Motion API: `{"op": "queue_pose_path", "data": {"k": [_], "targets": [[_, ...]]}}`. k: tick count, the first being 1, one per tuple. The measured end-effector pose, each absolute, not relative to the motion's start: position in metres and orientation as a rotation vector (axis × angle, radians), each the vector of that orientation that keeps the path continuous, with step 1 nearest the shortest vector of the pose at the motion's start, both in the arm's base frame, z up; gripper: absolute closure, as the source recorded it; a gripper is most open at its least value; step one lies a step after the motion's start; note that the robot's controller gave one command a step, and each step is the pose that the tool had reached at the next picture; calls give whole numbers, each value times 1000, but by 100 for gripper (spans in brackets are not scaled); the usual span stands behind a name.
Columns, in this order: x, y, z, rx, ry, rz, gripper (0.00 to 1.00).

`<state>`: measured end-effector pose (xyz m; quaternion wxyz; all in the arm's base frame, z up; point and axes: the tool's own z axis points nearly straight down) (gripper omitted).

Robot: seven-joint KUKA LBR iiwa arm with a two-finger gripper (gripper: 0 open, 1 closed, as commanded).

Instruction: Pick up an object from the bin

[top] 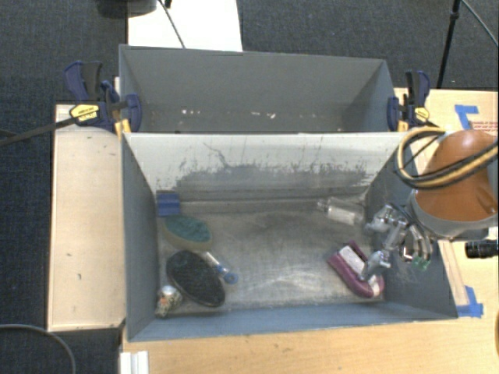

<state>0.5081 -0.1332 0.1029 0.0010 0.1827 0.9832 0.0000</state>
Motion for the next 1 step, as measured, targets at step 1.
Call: {"op": "queue_pose_path", "data": {"k": [1], "targets": [[481, -120, 77, 633, 3070, 10, 0]]}}
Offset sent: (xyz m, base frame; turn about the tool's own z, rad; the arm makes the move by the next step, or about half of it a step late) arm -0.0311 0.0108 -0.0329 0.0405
